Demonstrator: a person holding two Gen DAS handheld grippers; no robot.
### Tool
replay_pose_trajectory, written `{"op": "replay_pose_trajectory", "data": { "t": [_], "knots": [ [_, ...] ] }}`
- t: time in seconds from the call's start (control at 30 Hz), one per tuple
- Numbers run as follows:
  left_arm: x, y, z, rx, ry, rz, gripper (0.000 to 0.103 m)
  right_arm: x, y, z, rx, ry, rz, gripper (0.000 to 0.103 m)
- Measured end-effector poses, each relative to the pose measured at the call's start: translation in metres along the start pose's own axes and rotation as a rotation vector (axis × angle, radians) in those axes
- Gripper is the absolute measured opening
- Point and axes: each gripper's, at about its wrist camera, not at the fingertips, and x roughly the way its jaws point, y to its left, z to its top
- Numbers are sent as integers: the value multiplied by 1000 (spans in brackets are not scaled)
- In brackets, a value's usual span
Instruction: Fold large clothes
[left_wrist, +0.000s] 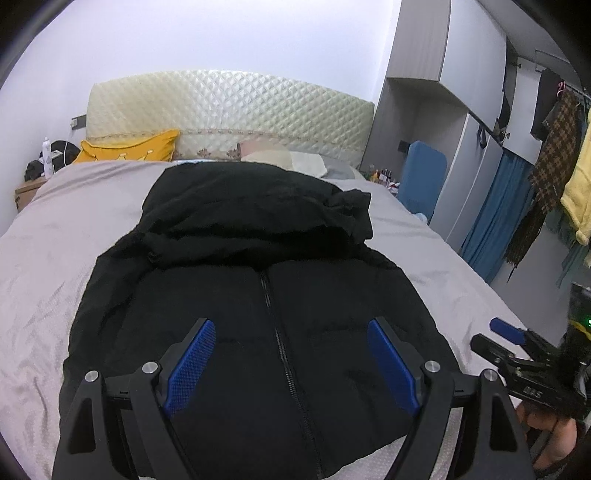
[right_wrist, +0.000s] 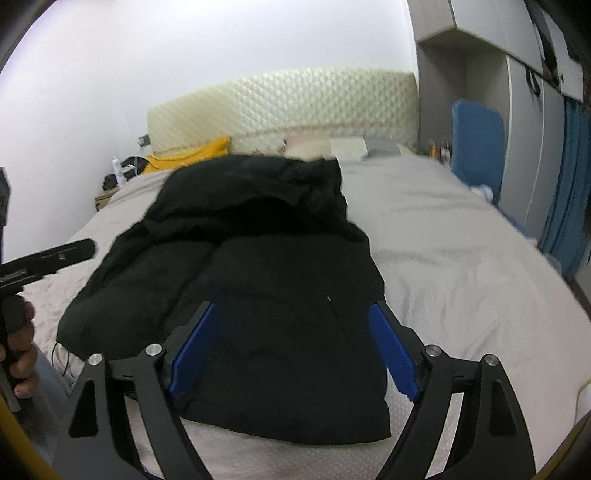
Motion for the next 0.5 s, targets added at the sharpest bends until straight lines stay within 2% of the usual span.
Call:
{"op": "replay_pose_trajectory", "data": {
  "t": [0.07, 0.13, 0.4, 0.5],
  "knots": [
    [4, -1, -1, -2, 10, 0, 84, 13, -12, -4, 31, 51, -4, 91],
    [7, 0, -2, -6, 18, -2, 84, 28, -23, -8, 64, 97, -9, 103],
    [15, 6, -3, -28, 43, -9, 84, 78, -73, -29, 230, 279, -76, 103],
    [16, 11, -2, -52, 50, -19, 84, 96, -88, -41, 302, 355, -69, 103]
  ]
}}
